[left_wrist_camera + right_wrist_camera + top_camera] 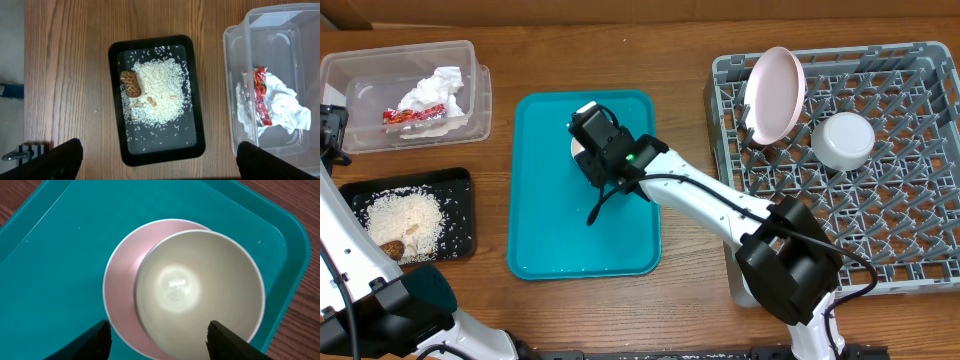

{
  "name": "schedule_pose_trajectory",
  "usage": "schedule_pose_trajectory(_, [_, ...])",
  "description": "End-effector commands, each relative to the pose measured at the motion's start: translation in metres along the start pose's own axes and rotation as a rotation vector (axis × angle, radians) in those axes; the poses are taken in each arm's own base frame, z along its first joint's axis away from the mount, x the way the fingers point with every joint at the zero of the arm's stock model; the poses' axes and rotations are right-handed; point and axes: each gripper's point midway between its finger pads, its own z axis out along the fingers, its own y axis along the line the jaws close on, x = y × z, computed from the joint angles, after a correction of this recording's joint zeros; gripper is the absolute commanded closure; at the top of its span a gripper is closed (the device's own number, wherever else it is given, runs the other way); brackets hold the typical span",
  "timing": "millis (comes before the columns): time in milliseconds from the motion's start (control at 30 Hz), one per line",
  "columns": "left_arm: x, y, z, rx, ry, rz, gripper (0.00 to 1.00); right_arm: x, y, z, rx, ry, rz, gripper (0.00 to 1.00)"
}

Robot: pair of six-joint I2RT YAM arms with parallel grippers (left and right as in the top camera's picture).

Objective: Sort waste into correct bins and load items into the dishwasher
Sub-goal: 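Reach the right gripper to the white cup on the pink saucer and grasp it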

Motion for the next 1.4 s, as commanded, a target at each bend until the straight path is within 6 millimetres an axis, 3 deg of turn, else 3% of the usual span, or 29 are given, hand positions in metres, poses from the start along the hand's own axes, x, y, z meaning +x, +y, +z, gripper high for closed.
schedule_pose_trajectory(0, [-0.001,-0.001,0.002,-0.010,-0.012,-0.012,0.00,-0.003,0.013,-0.002,0.027,-0.013,-0.058,0.40])
schedule_pose_trajectory(133, [-0.001,-0.001,0.002,-0.010,-0.012,-0.012,0.00,-0.001,0.016,-0.002,0.028,-0.006,-0.066,0.42])
schedule_pose_trajectory(267, [-0.001,-0.001,0.002,-0.010,-0.012,-0.012,0.00,0.001,0.015,-0.002,0.032,0.001,-0.063,0.56])
schedule_pose_trajectory(533, [-0.001,-0.001,0.002,-0.010,-0.012,-0.011,0.00,0.000,0.013,-0.003,0.048,0.000,-0.040,0.70])
schedule_pose_trajectory(667, [-0.001,-0.001,0.002,-0.010,-0.012,-0.012,0.00,-0.009,0.011,-0.009,0.055,-0.016,-0.027,0.75])
schedule_pose_trajectory(800, [-0.001,-0.001,0.002,-0.010,-0.012,-0.012,0.00,-0.028,0.006,-0.027,0.083,-0.035,-0.023,0.96])
schedule_pose_trajectory(967, [-0.001,-0.001,0.002,-0.010,-0.012,-0.012,0.00,-0.058,0.003,-0.063,0.092,-0.064,-0.016,0.96])
schedule_pose_trajectory(1067, [-0.001,-0.001,0.002,-0.010,-0.012,-0.012,0.00,-0.085,-0.006,-0.100,0.099,-0.110,0.015,0.96])
schedule_pose_trajectory(1133, [-0.001,-0.001,0.002,-0.010,-0.012,-0.012,0.00,-0.090,-0.012,-0.107,0.101,-0.115,0.016,0.84])
schedule_pose_trajectory(1200, [-0.002,-0.001,0.002,-0.010,-0.012,-0.012,0.00,-0.084,-0.011,-0.103,0.067,-0.086,-0.010,0.79])
schedule_pose_trajectory(1300, [-0.001,-0.001,0.002,-0.010,-0.012,-0.012,0.00,-0.066,-0.005,-0.081,0.017,-0.021,-0.022,0.70])
schedule_pose_trajectory(1333, [-0.001,-0.001,0.002,-0.010,-0.012,-0.012,0.00,-0.052,-0.001,-0.061,0.006,0.018,-0.026,0.47])
schedule_pose_trajectory(1367, [-0.001,-0.001,0.002,-0.010,-0.012,-0.011,0.00,-0.045,0.001,-0.051,0.003,0.033,-0.027,0.42])
